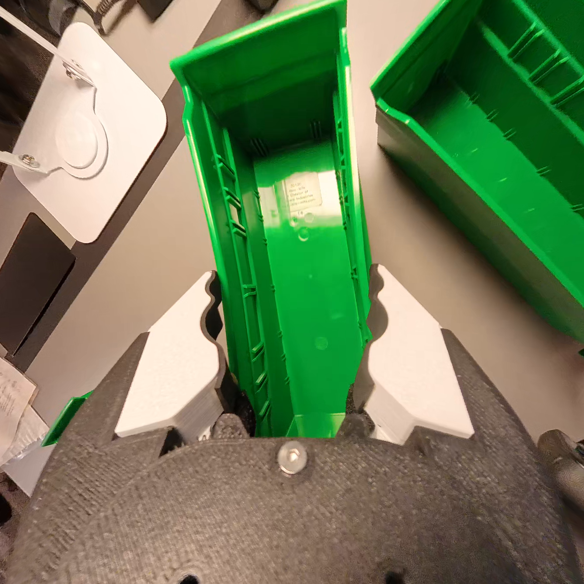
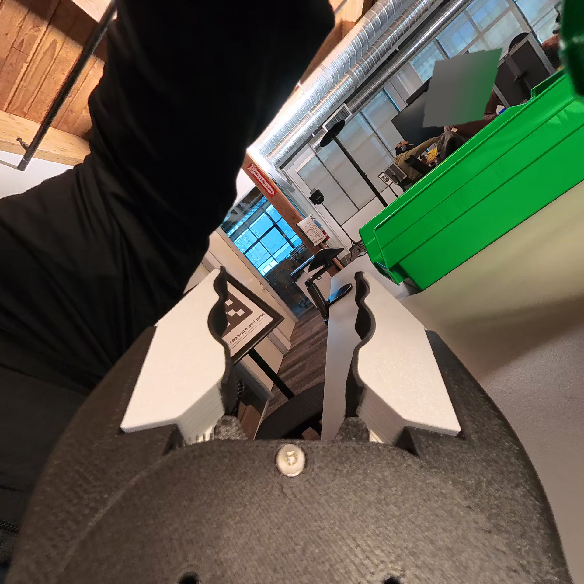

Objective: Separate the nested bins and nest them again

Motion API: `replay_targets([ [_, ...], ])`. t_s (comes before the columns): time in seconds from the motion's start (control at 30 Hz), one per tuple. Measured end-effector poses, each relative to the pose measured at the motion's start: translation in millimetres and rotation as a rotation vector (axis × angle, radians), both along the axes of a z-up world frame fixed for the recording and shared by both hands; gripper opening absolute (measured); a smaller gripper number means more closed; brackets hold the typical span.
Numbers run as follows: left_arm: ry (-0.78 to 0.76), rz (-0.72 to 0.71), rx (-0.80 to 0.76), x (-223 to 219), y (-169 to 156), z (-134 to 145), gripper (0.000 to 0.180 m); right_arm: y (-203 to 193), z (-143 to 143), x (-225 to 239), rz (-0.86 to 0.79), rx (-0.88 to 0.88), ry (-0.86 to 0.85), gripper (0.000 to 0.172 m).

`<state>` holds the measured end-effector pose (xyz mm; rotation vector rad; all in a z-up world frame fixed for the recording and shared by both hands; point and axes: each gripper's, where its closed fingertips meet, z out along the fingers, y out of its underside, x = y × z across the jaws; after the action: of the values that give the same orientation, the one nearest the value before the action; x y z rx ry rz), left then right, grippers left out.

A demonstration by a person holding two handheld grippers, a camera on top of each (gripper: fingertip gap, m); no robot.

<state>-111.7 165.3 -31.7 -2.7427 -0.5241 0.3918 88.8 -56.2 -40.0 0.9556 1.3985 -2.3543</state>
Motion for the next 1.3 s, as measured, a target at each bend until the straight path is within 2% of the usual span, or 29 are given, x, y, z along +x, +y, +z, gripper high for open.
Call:
replay_targets([
  [0.1,0.002,-0.002,0.036,1,2,17,0.093,0,0,0,0.000,-0.001,0.001,0.082],
  [0.27,0.025,0.010,0.125,-4,-6,64,0.094,0,1,1,0.006,-0.007,0.000,0.082],
  [0.4,0.065,0.059,0.176,-20,-31,99,0.095,0,1,1,0.005,-0.007,0.001,0.082],
  [0.5,0.077,0.126,0.192,-36,-60,103,0.095,0,1,1,0.004,-0.009,0.000,0.082],
  [0.63,0.055,0.219,0.189,-55,-99,80,0.095,0,1,0,0.003,-0.008,-0.001,0.082],
  [0.8,-0.004,0.299,0.171,-65,-132,38,0.096,1,1,0,0.001,-0.009,-0.002,0.082],
  [1.2,-0.068,0.398,0.098,-52,-174,-53,0.101,0,1,0,0.003,-0.009,-0.002,0.082],
  [1.3,-0.054,0.425,0.150,-46,-173,-57,0.110,0,1,0,0.002,-0.010,-0.001,0.082],
])
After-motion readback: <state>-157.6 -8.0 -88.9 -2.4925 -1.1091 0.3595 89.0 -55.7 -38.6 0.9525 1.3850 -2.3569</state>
